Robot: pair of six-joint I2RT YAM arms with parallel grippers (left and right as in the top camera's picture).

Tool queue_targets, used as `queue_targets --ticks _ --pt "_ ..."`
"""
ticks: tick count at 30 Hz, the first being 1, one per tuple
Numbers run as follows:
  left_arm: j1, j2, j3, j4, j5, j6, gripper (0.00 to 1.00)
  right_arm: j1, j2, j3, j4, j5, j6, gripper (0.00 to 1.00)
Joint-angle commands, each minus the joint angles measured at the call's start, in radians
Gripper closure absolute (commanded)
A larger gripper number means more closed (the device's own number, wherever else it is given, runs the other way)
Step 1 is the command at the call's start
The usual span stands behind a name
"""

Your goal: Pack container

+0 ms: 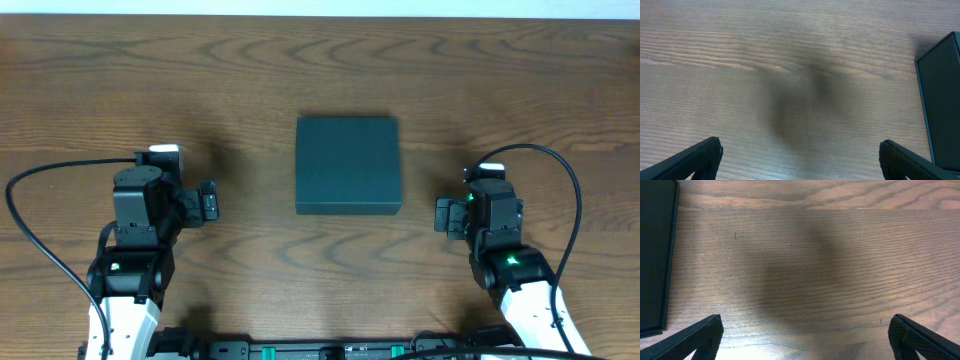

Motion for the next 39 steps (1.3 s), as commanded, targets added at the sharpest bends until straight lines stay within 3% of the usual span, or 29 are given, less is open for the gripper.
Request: queue_targets --ticks 1,12,19,24,28,35,39 --pt "-0.003 0.004 0.002 -0.002 -0.015 -0.012 0.01 0.002 -0.009 0.0 -0.002 0.039 0.001 0.01" --pt "-0.003 0.004 0.002 -0.002 -0.015 -0.012 0.01 -0.01 -0.091 0.0 -0.025 -0.003 0.025 0.01" --pt "-0.003 0.004 0.002 -0.002 -0.015 -0.012 0.02 -0.013 -0.391 -0.026 -0.023 -0.22 0.022 0.01" --pt "-0.003 0.004 0.002 -0.002 -0.015 -0.012 0.01 -0.022 -0.692 -0.146 -0.013 -0.227 0.019 0.01" --pt "-0.003 0.004 0.002 -0.002 -0.015 -0.012 0.01 -0.049 -0.84 -0.261 0.084 -0.231 0.031 0.01" --pt "-0.003 0.004 0.002 -0.002 -0.015 -0.012 0.01 -0.048 -0.947 -0.462 0.434 -0.204 0.03 0.01" --pt "-0.003 0.004 0.002 -0.002 -0.015 -0.012 0.01 -0.044 -0.966 -0.491 0.467 -0.17 0.016 0.01"
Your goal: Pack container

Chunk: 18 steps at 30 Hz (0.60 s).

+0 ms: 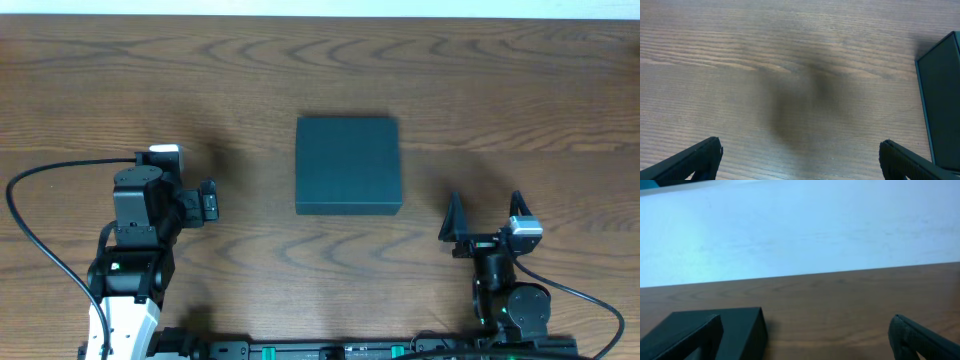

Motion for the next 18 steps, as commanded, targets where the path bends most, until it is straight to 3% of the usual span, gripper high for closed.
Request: queue_targets --ticks 1,6,18 --pt "-0.003 0.003 0.002 -0.002 -0.014 -0.012 0.01 0.0 -0.013 -0.012 0.009 0.032 -0.014 0.01" --pt "-0.003 0.003 0.002 -0.002 -0.014 -0.012 0.01 0.008 -0.013 -0.012 -0.126 0.033 -0.041 0.01" --pt "-0.003 0.003 0.002 -0.002 -0.015 -0.012 0.01 0.013 -0.012 -0.012 -0.126 0.025 -0.079 0.01"
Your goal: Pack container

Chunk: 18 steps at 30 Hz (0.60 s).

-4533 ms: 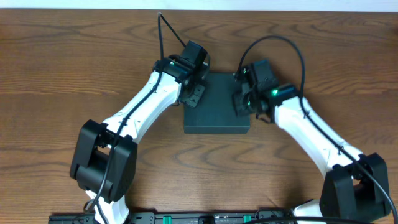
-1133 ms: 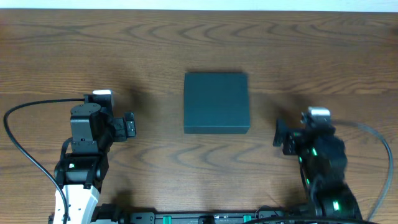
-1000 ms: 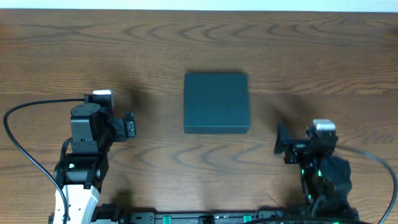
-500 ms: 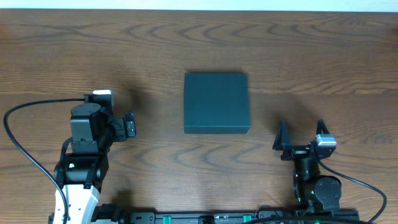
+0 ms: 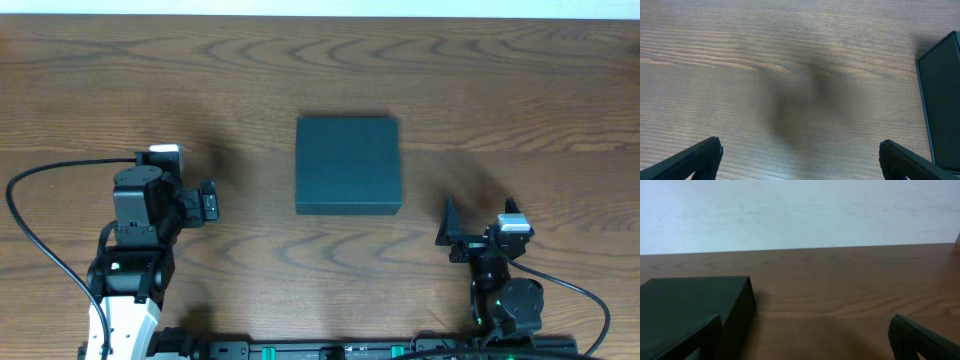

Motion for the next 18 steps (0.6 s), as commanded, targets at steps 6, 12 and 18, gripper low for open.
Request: queue_targets --ticks 6,12,18 --pt "-0.003 0.002 0.002 -0.002 -0.014 -0.012 0.01 0.01 -0.008 -0.002 -0.006 0.009 -0.02 0.01" --pt "-0.003 0.002 0.002 -0.002 -0.014 -0.012 0.02 0.004 -0.008 -0.002 -0.005 0.014 -0.02 0.01" --pt "-0.003 0.002 0.002 -0.002 -0.014 -0.012 0.01 -0.005 -0.008 -0.002 -0.005 -0.004 -0.009 0.01"
